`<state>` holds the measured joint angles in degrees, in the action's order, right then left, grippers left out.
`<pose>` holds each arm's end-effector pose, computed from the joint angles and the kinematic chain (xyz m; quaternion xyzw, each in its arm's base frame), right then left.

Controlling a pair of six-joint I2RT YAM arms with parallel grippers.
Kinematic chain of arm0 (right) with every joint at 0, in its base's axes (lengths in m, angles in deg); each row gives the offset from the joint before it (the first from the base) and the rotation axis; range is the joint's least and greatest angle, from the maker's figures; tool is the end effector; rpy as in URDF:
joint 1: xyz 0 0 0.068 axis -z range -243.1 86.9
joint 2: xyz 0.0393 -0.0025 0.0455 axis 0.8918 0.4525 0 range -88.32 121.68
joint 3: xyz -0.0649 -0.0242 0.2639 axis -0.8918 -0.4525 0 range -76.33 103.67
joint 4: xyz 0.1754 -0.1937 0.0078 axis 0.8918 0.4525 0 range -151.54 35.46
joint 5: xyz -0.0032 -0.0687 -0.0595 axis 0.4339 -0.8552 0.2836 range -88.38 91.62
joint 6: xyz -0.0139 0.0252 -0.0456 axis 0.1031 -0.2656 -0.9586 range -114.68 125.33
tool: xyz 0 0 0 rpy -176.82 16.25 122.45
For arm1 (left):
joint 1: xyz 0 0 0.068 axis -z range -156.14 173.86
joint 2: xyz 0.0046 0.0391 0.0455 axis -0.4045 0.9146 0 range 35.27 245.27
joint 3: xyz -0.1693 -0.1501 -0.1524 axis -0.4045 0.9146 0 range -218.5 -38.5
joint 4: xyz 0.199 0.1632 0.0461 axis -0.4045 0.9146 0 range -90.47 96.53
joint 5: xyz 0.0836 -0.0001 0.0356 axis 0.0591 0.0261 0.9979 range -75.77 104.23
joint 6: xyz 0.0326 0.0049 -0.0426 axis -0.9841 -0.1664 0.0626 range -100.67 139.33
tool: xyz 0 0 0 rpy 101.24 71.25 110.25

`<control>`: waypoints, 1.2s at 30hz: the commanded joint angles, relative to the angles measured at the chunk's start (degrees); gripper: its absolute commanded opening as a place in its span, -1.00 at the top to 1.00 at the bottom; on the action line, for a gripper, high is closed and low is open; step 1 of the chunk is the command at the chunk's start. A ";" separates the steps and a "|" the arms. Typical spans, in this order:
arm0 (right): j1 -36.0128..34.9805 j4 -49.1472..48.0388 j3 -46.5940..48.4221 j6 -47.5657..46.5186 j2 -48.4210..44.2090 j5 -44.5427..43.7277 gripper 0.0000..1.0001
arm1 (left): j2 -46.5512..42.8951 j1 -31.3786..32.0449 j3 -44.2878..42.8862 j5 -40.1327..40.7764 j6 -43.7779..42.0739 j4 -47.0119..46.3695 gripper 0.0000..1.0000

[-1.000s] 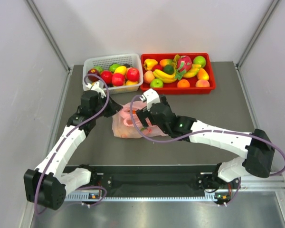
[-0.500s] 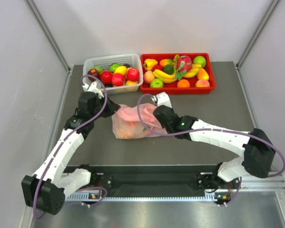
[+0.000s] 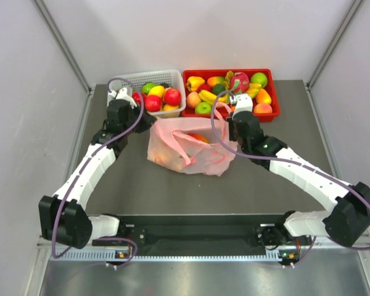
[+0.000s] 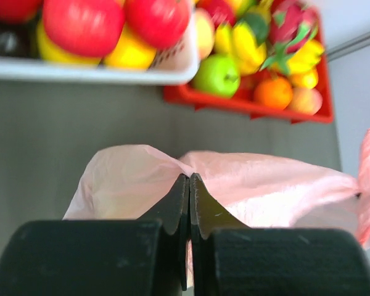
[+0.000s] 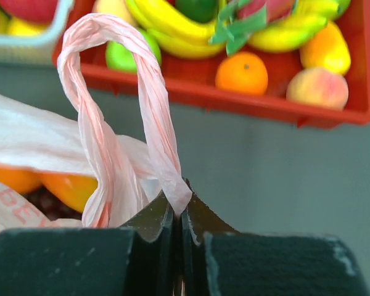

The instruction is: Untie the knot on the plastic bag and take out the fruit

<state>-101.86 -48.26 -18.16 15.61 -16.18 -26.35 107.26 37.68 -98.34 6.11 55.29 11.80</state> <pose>0.2327 0.1653 0.3156 -0.0818 0.8340 0.0220 0.5453 0.2804 -0.0742 0.3265 -0.1234 0.8303 -0.2814 0.4649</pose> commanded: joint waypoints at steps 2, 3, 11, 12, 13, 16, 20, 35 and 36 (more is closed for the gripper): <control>1.67 -12.28 4.32 -4.74 1.69 2.74 1.00 | 0.09 -1.08 -5.47 -3.21 -1.42 -13.75 1.00; 1.76 -13.70 3.97 -5.09 1.34 2.92 1.00 | -1.31 -1.08 -4.77 -4.26 -1.86 -14.20 1.00; 1.67 -24.08 -9.91 -6.15 -7.88 10.82 1.00 | -23.53 -0.90 24.26 -6.47 1.29 -16.76 1.00; 1.67 -25.31 -12.62 -6.24 -8.41 11.96 1.00 | -28.43 -0.82 27.37 -6.82 2.17 -15.71 1.00; 1.67 -24.97 -13.51 -6.24 -9.03 12.93 1.00 | -30.83 -0.82 30.36 -6.91 4.79 -15.18 1.00; 1.59 -25.14 -17.29 -5.63 -10.08 18.63 1.00 | -40.50 -0.73 40.48 -10.06 10.69 -14.39 1.00; 1.67 -26.20 -20.81 -5.36 -11.84 22.60 1.00 | -51.13 -0.64 43.49 -12.79 13.78 -6.84 0.87; 1.67 -22.24 -16.16 -9.84 -11.93 34.20 1.00 | -24.38 -0.12 4.91 -17.36 -12.84 20.42 -0.98; 1.67 -21.98 -15.73 -9.84 -11.85 34.38 0.99 | -23.04 0.50 4.12 -17.02 -14.50 20.42 -0.98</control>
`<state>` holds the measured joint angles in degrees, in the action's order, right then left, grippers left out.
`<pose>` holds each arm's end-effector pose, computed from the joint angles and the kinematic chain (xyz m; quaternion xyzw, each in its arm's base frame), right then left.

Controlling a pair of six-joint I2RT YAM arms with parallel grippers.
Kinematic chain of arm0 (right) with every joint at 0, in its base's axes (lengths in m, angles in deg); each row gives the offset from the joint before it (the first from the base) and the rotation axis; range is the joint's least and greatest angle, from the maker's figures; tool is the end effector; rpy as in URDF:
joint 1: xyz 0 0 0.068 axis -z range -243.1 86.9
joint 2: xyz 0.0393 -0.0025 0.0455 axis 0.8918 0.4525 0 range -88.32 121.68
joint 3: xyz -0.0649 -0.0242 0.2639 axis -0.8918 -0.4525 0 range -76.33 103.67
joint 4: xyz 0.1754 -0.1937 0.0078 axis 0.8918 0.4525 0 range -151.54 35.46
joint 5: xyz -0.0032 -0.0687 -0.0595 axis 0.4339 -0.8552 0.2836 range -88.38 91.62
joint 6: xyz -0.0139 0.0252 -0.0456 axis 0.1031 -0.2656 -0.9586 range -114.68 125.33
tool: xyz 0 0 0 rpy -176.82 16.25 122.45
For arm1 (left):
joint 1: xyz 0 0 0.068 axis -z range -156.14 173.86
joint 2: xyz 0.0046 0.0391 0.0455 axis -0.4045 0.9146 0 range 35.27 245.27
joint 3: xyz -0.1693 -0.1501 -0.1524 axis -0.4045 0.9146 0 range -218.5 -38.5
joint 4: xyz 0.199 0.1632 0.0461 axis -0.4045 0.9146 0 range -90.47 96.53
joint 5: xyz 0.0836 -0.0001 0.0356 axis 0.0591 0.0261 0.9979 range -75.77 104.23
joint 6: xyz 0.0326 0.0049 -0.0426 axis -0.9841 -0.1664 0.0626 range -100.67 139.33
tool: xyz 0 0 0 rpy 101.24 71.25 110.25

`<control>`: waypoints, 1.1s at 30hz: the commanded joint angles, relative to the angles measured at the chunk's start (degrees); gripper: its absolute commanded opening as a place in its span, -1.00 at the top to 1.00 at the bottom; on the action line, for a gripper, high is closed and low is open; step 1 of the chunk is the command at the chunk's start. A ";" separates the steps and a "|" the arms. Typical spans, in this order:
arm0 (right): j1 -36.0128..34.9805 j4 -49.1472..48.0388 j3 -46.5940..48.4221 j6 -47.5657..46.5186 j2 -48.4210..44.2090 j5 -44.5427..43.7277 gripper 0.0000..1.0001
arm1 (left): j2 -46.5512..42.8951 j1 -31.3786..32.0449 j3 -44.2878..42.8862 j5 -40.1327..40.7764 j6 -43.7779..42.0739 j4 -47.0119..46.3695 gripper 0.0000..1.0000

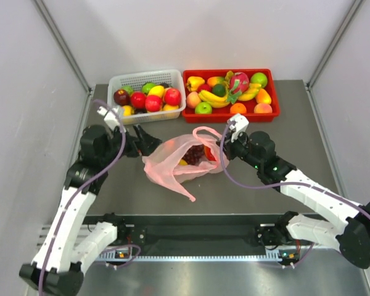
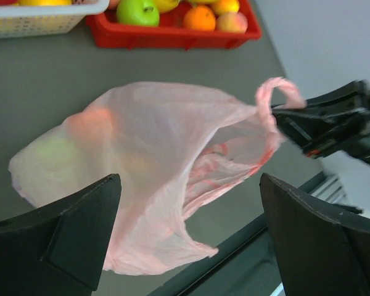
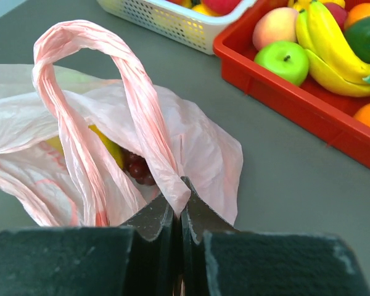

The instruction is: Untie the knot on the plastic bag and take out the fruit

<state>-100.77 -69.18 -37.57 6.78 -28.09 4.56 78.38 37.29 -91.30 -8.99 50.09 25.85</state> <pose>0.1930 0.1513 0.2826 -0.2596 0.7429 0.2255 0.5743 0.1533 -0.0510 0.3638 0.0005 0.7947 -0.3697 0.4815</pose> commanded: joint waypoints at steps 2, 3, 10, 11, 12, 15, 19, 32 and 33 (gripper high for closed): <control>0.58 -0.80 4.56 -1.01 0.33 4.61 0.99 | 9.60 4.04 -4.85 1.75 -12.03 6.19 -0.98; 0.58 -0.28 4.91 -1.01 0.68 5.23 0.98 | 10.93 5.71 -5.73 3.26 -12.83 6.28 -0.98; 0.58 3.59 9.57 -2.84 3.32 10.32 0.92 | 22.70 24.53 -13.81 19.51 -19.77 7.51 -0.98; 0.58 4.21 10.10 -2.95 3.58 10.85 0.93 | 24.89 25.76 -14.35 21.97 -20.47 7.51 -0.98; 0.58 4.56 10.28 -3.03 3.67 11.47 0.93 | 25.96 26.12 -14.96 26.95 -21.35 7.51 -0.98; 0.58 5.61 10.28 -3.47 3.06 13.32 0.94 | 28.86 26.30 -16.73 33.90 -22.93 6.38 -0.98; 0.58 6.76 10.02 -4.00 2.00 13.41 0.94 | 30.63 26.38 -17.34 40.44 -24.08 4.44 -0.98; 0.58 7.20 10.02 -1.81 1.12 17.81 0.69 | 38.61 26.38 -18.48 26.39 -28.48 2.93 -0.14; 0.58 7.29 9.84 0.11 0.51 17.11 0.47 | 39.23 26.47 -19.27 26.30 -28.22 3.55 0.04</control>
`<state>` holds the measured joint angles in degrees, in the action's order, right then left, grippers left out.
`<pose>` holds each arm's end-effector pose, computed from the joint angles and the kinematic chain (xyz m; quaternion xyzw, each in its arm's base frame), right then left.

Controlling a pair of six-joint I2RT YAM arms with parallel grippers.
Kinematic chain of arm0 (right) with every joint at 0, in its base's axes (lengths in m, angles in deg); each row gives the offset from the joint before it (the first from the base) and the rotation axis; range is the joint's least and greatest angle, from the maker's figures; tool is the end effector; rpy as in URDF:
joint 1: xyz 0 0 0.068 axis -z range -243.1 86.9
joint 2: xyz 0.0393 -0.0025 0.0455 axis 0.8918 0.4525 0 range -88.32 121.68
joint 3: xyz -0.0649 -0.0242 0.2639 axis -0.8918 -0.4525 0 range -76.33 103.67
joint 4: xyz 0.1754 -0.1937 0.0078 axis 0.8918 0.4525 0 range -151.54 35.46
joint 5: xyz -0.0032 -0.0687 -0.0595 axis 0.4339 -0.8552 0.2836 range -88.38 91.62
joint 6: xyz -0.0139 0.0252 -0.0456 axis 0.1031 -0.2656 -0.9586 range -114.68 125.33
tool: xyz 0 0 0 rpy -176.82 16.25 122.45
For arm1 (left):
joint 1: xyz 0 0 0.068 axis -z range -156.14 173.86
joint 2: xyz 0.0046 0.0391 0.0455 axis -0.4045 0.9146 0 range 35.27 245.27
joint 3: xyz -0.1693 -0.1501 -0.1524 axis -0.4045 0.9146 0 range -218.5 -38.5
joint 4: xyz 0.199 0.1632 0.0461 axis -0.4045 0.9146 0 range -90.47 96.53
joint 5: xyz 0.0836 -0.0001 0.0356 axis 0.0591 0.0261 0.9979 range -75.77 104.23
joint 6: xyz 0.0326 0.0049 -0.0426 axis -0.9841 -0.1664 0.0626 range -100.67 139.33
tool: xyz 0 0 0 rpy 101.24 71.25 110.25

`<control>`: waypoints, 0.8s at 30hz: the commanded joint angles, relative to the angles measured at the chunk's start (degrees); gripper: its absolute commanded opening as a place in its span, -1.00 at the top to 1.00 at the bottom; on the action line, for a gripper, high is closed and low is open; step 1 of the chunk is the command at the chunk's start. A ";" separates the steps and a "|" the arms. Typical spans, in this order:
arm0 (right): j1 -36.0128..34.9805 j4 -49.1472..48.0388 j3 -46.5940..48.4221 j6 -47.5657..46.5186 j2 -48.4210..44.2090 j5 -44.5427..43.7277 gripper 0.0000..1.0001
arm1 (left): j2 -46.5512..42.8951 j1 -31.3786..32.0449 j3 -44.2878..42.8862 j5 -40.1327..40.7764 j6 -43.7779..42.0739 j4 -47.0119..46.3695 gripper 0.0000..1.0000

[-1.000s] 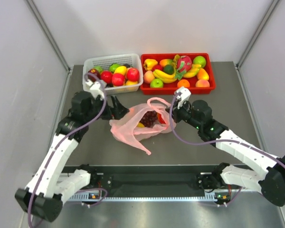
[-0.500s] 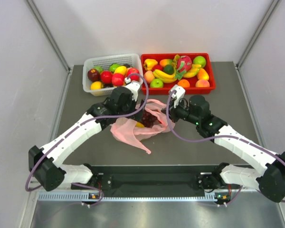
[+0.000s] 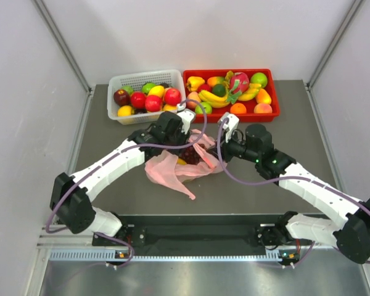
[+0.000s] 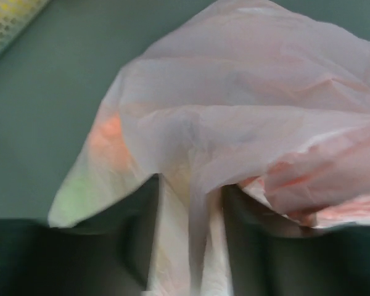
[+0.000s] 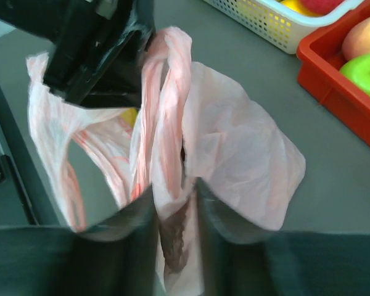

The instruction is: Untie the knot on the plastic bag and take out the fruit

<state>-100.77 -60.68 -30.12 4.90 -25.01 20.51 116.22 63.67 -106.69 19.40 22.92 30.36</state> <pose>0.1953 0.1653 0.3015 -0.3516 0.7226 0.3111 0.5074 0.2402 -0.1960 0.3032 0.2685 0.8782 -0.1071 0.3810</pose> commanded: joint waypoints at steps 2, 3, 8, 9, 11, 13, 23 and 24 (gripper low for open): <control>0.58 -1.04 1.69 3.06 -3.36 -2.01 0.16 | 2.54 0.09 -5.47 -1.48 -0.52 0.11 0.41; 0.58 -1.04 1.51 4.37 -4.24 -3.33 -0.23 | 2.81 0.00 -5.82 -0.87 -0.17 0.20 0.97; 0.58 1.86 -0.24 9.12 -9.76 -16.85 -0.99 | 1.32 0.09 -8.36 9.14 1.93 0.11 1.00; 0.58 2.04 -0.51 10.52 -10.74 -20.53 -0.99 | 1.06 0.00 -10.20 10.46 2.12 0.46 1.00; 0.58 4.13 -0.95 12.19 -13.37 -24.50 -0.99 | 0.62 0.09 -12.58 14.15 2.73 1.16 1.00; 0.58 5.90 -0.52 13.78 -14.26 -28.99 -0.99 | 0.53 0.09 -15.83 19.23 3.08 0.90 1.00; 0.67 9.60 0.98 13.43 -12.69 -34.19 -0.99 | -1.75 0.09 -22.43 31.83 -0.08 -8.15 1.00; 0.58 9.60 0.98 13.26 -12.42 -34.19 -0.99 | -2.80 0.09 -22.35 32.35 0.09 -8.76 1.00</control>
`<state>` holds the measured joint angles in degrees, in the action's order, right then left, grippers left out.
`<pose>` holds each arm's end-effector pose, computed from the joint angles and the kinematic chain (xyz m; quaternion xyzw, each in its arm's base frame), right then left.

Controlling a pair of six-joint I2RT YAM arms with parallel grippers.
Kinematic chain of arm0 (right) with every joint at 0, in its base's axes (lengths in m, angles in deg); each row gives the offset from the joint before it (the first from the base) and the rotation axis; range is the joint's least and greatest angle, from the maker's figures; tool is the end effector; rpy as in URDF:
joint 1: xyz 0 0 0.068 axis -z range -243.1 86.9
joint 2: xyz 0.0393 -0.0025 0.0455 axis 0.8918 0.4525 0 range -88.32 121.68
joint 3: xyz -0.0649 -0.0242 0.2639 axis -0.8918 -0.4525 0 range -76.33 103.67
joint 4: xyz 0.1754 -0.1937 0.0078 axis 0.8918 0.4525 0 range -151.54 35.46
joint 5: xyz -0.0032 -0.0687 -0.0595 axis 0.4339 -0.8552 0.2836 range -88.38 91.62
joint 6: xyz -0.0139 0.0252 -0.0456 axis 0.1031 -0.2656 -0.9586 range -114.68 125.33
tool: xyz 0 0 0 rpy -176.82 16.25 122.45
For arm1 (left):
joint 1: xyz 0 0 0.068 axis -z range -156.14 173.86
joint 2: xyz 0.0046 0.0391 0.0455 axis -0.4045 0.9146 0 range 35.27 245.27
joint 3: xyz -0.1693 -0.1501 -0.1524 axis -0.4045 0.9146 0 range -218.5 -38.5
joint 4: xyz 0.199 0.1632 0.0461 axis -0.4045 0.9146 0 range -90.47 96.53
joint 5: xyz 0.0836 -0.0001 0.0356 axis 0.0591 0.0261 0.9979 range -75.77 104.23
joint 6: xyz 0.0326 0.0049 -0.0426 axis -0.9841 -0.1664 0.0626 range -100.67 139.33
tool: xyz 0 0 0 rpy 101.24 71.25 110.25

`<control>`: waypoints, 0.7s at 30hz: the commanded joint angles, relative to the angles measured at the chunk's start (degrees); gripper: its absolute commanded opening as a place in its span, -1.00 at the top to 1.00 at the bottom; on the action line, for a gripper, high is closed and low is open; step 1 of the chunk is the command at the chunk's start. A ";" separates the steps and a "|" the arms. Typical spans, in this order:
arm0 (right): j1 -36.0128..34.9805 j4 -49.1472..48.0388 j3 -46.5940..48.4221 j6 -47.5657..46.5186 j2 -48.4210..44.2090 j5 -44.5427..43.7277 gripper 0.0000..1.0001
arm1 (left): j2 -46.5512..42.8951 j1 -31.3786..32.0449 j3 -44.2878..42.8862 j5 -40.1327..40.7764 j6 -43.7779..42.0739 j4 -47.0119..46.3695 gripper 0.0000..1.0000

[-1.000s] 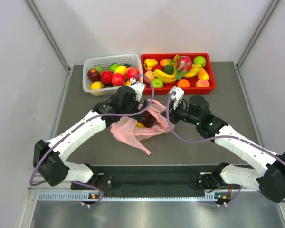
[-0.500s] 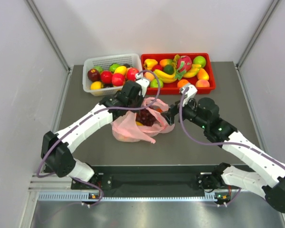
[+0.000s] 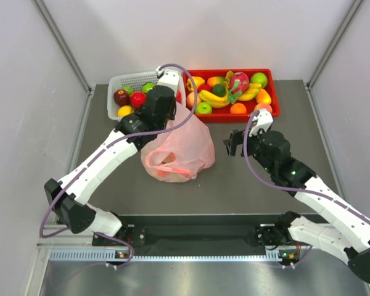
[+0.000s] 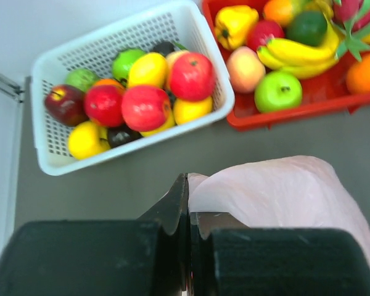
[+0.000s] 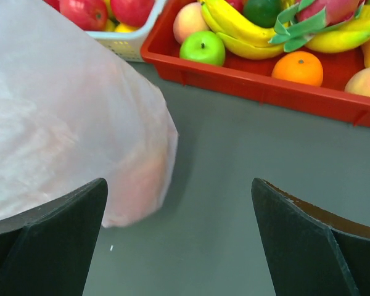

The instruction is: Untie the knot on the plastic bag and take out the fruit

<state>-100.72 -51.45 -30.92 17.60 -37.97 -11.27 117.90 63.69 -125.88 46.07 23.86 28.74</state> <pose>0.1678 0.1193 0.3272 -0.1064 0.7843 0.1743 0.5859 0.2579 -0.1907 0.4123 0.1037 0.8156 0.0170 0.5690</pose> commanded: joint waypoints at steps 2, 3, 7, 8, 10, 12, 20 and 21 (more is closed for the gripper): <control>0.54 0.11 1.96 0.21 1.15 -2.50 -0.99 | -6.16 0.07 -2.54 6.92 1.34 -7.24 1.00; 0.54 0.02 1.97 0.12 1.42 -2.32 -0.99 | -8.60 0.07 -0.28 7.45 2.14 -7.94 1.00; 0.54 -0.77 2.14 -0.23 2.47 -2.23 -0.99 | -17.40 1.73 8.87 10.00 7.14 -15.82 1.00; 0.62 -0.77 2.23 -0.32 2.91 -2.06 -0.99 | -18.98 2.09 12.28 10.61 8.11 -16.81 1.00; 0.54 -0.86 2.67 -0.41 3.53 -1.10 -0.99 | -21.98 2.88 14.50 8.36 12.14 -16.82 1.00; 0.54 -0.86 2.93 -0.67 4.41 0.74 -0.99 | -21.47 4.10 15.74 6.40 14.35 -12.27 1.00; 0.54 1.34 5.13 -1.81 6.69 7.78 -0.99 | -16.72 5.95 21.36 -8.52 22.00 -5.22 1.00; 0.54 1.25 5.13 -1.81 6.61 8.05 -0.99 | -15.93 6.39 21.54 -9.50 22.27 -5.22 1.00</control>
<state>-100.72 -49.79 -29.26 16.88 -31.19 -6.26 101.09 68.98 -105.09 43.36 41.98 22.53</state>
